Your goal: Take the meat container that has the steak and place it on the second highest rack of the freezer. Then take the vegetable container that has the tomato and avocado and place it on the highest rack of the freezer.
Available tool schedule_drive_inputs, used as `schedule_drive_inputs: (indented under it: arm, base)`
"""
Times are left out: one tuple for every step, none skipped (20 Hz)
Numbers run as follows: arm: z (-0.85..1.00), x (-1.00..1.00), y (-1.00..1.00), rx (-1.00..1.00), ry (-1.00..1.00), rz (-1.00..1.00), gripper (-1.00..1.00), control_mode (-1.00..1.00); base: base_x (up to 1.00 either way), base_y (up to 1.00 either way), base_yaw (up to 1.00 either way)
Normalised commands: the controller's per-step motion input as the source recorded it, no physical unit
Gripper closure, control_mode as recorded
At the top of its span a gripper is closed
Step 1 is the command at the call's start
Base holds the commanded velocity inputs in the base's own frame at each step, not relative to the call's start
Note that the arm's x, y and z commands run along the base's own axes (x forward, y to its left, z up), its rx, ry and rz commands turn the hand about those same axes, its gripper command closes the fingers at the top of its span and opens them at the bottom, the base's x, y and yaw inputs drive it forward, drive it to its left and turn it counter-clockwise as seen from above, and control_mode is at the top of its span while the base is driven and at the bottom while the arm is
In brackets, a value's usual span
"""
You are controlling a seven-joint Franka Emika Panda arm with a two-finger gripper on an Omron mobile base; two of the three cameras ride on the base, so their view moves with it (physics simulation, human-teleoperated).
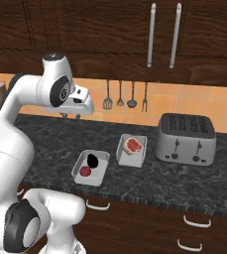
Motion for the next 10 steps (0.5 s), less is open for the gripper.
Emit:
schedule_drive_inputs:
  arm:
    - [0.00, -0.02, 0.00, 0.00, 0.00, 0.00, -1.00, -1.00]
    - [0.00, -0.14, 0.00, 0.00, 0.00, 0.00, -1.00, -1.00]
    - [0.00, -0.36, 0.00, 0.00, 0.00, 0.00, -1.00, -1.00]
    - [-0.03, -0.41, 0.00, 0.00, 0.00, 0.00, -1.00, -1.00]
    - [-0.05, -0.46, 0.00, 0.00, 0.00, 0.00, -1.00, -1.00]
    - [-0.08, -0.61, 0.00, 0.00, 0.00, 0.00, -1.00, -1.00]
    - [-0.14, -0.68, 0.00, 0.00, 0.00, 0.00, -1.00, -1.00]
    - [-0.19, -0.76, 0.00, -0.01, 0.00, 0.00, -1.00, -1.00]
    - [-0.26, -0.76, 0.00, -0.01, 0.03, 0.00, -1.00, -1.00]
    - [-0.30, -0.75, 0.00, -0.02, 0.07, 0.00, -1.00, -1.00]
  base:
    - [0.00, 0.00, 0.00]
    - [0.00, 0.00, 0.00]
    - [0.00, 0.00, 0.00]
    - [0.00, 0.00, 0.00]
    - [0.00, 0.00, 0.00]
    - [0.00, 0.00, 0.00]
    - [0.00, 0.00, 0.00]
    - [0.00, 0.00, 0.00]
    - [0.00, 0.00, 0.00]
    - [0.00, 0.00, 0.00]
